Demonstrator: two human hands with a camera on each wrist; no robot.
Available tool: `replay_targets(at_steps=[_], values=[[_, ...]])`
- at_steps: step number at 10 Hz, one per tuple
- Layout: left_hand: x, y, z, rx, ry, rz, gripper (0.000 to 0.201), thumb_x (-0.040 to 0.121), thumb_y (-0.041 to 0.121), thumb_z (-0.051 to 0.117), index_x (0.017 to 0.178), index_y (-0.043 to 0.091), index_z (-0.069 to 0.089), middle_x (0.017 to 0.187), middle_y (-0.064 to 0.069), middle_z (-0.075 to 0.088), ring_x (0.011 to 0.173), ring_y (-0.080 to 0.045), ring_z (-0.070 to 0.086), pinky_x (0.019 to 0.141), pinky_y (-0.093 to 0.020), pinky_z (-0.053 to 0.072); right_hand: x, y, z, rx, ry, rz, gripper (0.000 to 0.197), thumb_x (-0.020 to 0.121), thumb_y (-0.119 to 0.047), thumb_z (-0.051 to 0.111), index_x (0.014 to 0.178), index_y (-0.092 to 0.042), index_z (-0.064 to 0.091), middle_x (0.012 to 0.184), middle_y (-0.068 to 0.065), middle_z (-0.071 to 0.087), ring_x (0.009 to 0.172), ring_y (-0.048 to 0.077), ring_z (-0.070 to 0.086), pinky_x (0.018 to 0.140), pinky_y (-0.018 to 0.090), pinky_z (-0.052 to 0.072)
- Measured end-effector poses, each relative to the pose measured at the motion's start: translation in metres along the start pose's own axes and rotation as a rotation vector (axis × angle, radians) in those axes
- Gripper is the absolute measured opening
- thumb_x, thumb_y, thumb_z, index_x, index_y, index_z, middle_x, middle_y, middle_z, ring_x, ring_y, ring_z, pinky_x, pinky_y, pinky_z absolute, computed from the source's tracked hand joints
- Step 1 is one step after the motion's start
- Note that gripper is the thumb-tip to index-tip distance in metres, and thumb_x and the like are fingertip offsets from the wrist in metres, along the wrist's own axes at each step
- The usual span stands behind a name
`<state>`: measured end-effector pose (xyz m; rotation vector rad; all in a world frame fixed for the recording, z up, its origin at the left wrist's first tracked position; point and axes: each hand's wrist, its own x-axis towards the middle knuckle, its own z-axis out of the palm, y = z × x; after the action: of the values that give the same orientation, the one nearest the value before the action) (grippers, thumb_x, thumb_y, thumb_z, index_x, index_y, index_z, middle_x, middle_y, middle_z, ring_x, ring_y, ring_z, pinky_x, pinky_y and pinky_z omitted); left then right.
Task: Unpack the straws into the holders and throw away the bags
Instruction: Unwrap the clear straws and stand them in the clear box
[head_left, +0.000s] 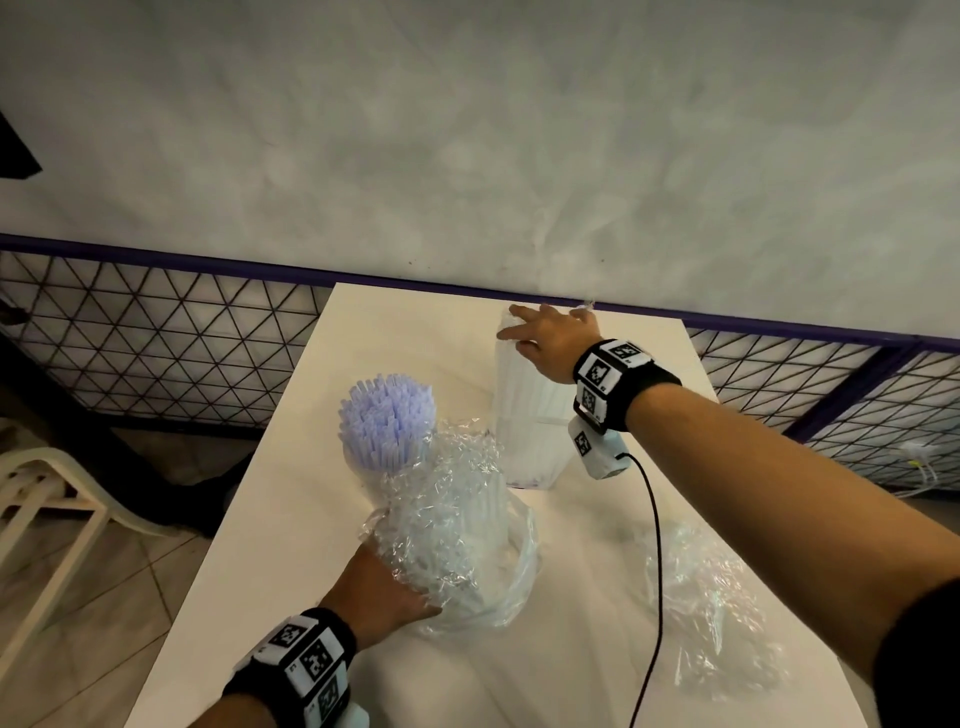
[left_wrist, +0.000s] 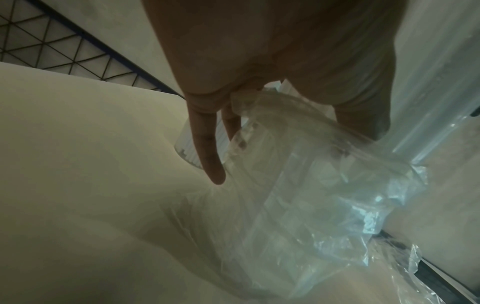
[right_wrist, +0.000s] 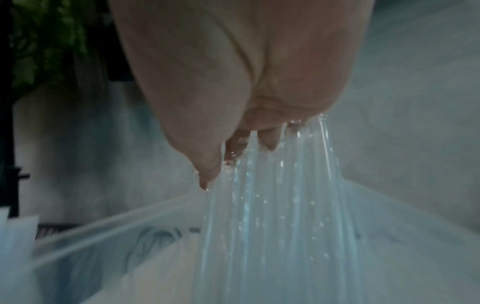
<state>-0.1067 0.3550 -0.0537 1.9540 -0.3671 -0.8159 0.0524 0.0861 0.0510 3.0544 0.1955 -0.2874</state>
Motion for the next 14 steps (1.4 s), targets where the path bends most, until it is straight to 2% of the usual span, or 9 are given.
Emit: replay_targets(at_steps=[1, 2, 3, 5, 8, 9, 10, 11, 14], values=[[0.009, -0.022, 0.001, -0.073, 0.01, -0.055, 0.081, 0.039, 0.06, 0.069, 0.107, 0.029, 0.04, 0.086, 0.037, 0.067, 0.092, 0.02, 0.056, 0.084, 0.008, 0.026, -0.005, 0.001, 0.0, 0.041, -0.052, -0.02, 0.046, 0.106, -0.046, 0.026, 0.152, -0.047, 0.024, 0.167, -0.013, 0.003, 0.154, 0.022, 0.003, 0.12, 0.052, 0.004], [0.013, -0.042, -0.003, 0.1, 0.035, -0.04, 0.147, 0.017, 0.101, 0.043, 0.13, 0.008, 0.048, 0.119, 0.013, 0.059, 0.104, 0.01, 0.049, 0.08, 0.011, 0.023, -0.014, 0.011, -0.008, 0.094, 0.195, 0.016, 0.056, 0.102, -0.054, 0.031, 0.155, -0.041, 0.018, 0.167, -0.011, -0.003, 0.154, 0.024, -0.009, 0.12, 0.055, -0.001], [0.006, -0.022, 0.0, 0.015, 0.1, -0.008, 0.104, 0.037, 0.064, 0.085, 0.115, 0.01, 0.042, 0.084, 0.036, 0.063, 0.087, 0.032, 0.047, 0.08, 0.008, 0.029, -0.015, 0.029, -0.006, 0.113, 0.206, 0.183, 0.066, 0.101, -0.055, 0.032, 0.158, -0.032, 0.008, 0.167, -0.005, -0.012, 0.153, 0.028, -0.014, 0.121, 0.053, 0.0], [0.011, -0.033, 0.0, 0.013, 0.132, -0.116, 0.067, 0.044, 0.062, 0.084, 0.076, 0.031, 0.035, 0.091, 0.02, 0.041, 0.072, 0.039, 0.041, 0.071, 0.009, 0.034, -0.014, 0.038, 0.019, 0.169, -0.05, 0.111, 0.072, 0.105, -0.048, 0.031, 0.158, -0.011, 0.0, 0.167, 0.007, -0.004, 0.154, 0.026, -0.002, 0.123, 0.046, 0.013], [0.009, -0.031, 0.002, 0.056, 0.165, -0.163, 0.057, 0.058, 0.045, 0.085, 0.079, 0.032, 0.034, 0.102, 0.01, 0.047, 0.106, -0.015, 0.05, 0.066, 0.004, 0.036, -0.02, 0.034, 0.013, 0.261, -0.126, 0.102, 0.078, 0.101, -0.047, 0.043, 0.158, -0.025, -0.005, 0.166, -0.006, -0.013, 0.154, 0.023, -0.009, 0.123, 0.049, 0.006], [0.007, -0.029, 0.0, 0.061, 0.155, -0.112, 0.071, 0.045, 0.051, 0.082, 0.098, 0.025, 0.043, 0.115, 0.005, 0.054, 0.11, -0.008, 0.054, 0.073, 0.0, 0.035, -0.031, 0.034, 0.001, 0.302, 0.005, 0.106, 0.083, 0.09, -0.025, 0.062, 0.156, -0.035, 0.012, 0.166, -0.008, -0.001, 0.153, 0.025, 0.003, 0.117, 0.056, 0.018], [0.006, -0.022, 0.001, 0.017, 0.164, 0.004, 0.066, 0.063, 0.006, 0.085, 0.114, 0.008, 0.044, 0.088, 0.031, 0.067, 0.093, 0.027, 0.051, 0.08, 0.008, 0.028, -0.041, 0.039, -0.004, 0.233, 0.178, 0.111, 0.073, 0.076, -0.013, 0.068, 0.139, -0.031, 0.034, 0.148, 0.005, 0.03, 0.129, 0.032, 0.036, 0.098, 0.049, 0.04], [0.005, -0.015, 0.002, -0.02, 0.173, 0.031, 0.065, 0.062, -0.008, 0.083, 0.114, 0.004, 0.046, 0.081, 0.051, 0.056, 0.087, 0.028, 0.052, 0.078, 0.008, 0.03, -0.042, 0.047, -0.004, 0.379, 0.082, 0.144, 0.046, 0.08, -0.017, 0.072, 0.119, -0.021, 0.048, 0.111, 0.006, 0.058, 0.102, 0.027, 0.055, 0.083, 0.036, 0.047], [0.01, -0.02, 0.006, -0.117, 0.146, 0.049, 0.082, 0.039, 0.041, 0.078, 0.11, 0.02, 0.043, 0.08, 0.023, 0.069, 0.089, 0.026, 0.054, 0.085, 0.008, 0.027, -0.032, 0.04, -0.01, 0.628, 0.238, 0.163, 0.025, 0.079, -0.01, 0.079, 0.098, -0.015, 0.064, 0.089, 0.003, 0.07, 0.078, 0.018, 0.064, 0.068, 0.022, 0.05]])
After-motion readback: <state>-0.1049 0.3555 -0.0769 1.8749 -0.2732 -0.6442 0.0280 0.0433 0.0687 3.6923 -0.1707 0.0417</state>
